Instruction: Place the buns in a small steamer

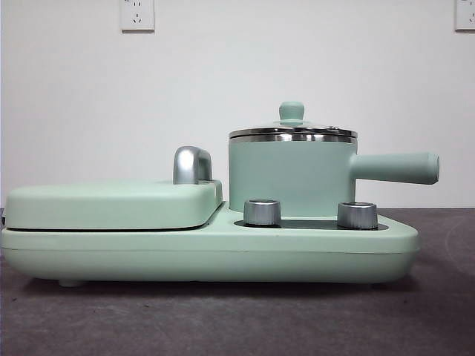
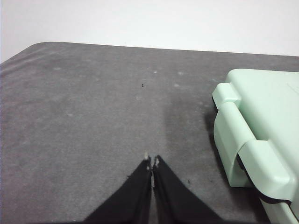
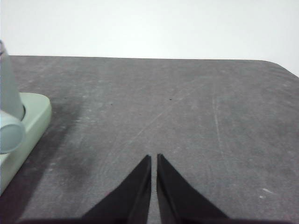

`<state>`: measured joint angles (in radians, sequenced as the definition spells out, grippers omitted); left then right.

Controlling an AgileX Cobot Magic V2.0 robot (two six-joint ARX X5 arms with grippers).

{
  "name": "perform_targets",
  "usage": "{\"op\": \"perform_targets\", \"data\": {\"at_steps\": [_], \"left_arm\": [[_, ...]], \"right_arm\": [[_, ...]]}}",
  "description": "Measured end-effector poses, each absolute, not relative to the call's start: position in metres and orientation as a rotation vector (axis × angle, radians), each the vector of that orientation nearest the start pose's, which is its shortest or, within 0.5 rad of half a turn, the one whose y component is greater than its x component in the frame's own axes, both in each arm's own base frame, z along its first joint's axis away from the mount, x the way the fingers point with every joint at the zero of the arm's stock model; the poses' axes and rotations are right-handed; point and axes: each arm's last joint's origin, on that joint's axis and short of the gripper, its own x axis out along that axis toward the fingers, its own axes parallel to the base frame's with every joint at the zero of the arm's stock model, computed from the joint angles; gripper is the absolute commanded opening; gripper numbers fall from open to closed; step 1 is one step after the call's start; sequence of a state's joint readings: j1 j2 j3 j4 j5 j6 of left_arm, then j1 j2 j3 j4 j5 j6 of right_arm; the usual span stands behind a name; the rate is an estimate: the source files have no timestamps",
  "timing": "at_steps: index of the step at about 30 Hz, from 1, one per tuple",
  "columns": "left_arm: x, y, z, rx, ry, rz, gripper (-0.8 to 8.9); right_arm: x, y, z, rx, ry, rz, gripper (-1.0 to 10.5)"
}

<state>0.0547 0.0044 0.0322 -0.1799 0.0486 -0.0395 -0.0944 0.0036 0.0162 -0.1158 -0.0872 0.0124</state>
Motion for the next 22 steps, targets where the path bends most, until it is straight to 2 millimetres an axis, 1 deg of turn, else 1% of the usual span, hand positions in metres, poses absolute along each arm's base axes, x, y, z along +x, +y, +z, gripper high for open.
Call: {"op": "perform_targets", "data": {"at_steps": [22], "left_arm": [[0.0947,0.0038,0.1568,-0.047,0.152,0.009,0.07]], "right_arm": [[0.0961,-0.006,0.1576,0.043,0.102,0.007,0.2]]}}
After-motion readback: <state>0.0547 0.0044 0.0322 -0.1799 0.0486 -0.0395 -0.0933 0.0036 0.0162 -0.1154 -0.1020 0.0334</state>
